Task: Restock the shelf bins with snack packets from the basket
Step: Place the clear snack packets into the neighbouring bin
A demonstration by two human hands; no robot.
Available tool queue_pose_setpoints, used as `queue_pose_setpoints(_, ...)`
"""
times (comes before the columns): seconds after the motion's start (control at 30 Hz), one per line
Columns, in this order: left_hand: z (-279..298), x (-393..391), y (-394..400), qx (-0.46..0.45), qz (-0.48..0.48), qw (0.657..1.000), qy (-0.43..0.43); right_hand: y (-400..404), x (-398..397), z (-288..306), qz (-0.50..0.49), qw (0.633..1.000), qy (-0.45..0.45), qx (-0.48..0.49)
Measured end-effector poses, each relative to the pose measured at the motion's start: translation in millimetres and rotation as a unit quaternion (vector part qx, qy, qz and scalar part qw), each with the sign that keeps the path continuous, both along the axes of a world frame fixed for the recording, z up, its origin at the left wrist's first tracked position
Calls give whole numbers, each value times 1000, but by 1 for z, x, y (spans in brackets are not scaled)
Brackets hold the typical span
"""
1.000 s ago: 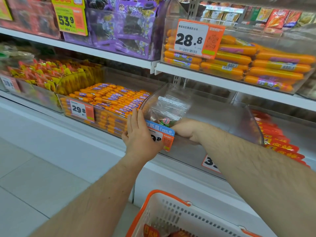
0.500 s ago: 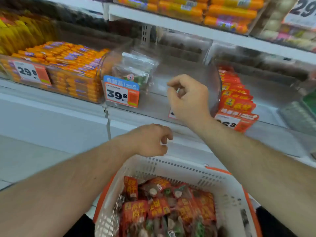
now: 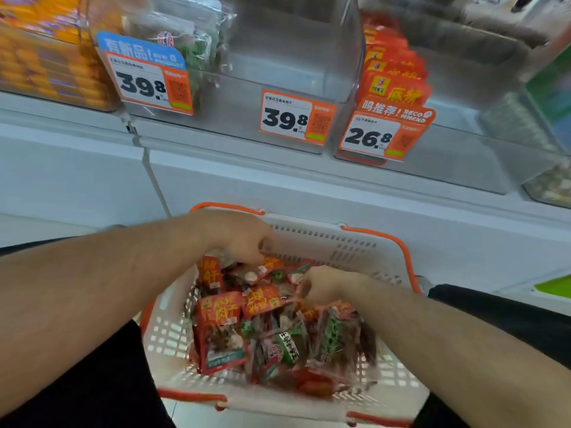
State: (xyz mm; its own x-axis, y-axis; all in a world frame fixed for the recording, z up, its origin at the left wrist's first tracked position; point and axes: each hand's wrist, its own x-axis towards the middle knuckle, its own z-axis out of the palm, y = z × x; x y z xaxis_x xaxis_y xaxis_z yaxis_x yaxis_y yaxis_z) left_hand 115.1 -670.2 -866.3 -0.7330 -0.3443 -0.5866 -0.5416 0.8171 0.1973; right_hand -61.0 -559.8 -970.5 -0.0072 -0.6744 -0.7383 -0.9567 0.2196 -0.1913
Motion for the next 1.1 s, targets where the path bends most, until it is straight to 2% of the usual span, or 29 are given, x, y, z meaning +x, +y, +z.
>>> queue_pose_setpoints(0.07,-2,-1,0,9,10,1000,-8,13,-5,-15,25,998,30,47)
queue_pose_setpoints(0.23,-3,-2,-4,11,25,1000,-7,27,5,-28,174,974,116,92)
queue_pose_setpoints(0.37,0,0,-4,15,29,999,-8,37,16,-29,254,948,177,71)
queue_pose_setpoints(0.57,3,7,-6,20,41,999,-14,30,17,-11,305,925,212,76)
queue_pose_setpoints(0.7,10,12,-12,24,59,998,4,5,0,29,333,924,183,41)
queue_pose_setpoints(0.87,24,20,-18,66,95,993,14,-33,-27,84,217,974,54,-26)
queue_pose_setpoints(0.93,30,22,-20,103,112,988,18,-39,-32,101,101,992,-50,-64)
queue_pose_setpoints(0.97,31,24,-21,115,117,986,18,-39,-32,108,26,990,-120,-77)
queue_pose_setpoints(1.03,35,28,-23,123,117,985,20,-37,-31,114,-94,962,-239,-93)
queue_pose_setpoints(1.1,35,30,-27,128,126,982,59,-35,-31,113,-169,931,-308,-99)
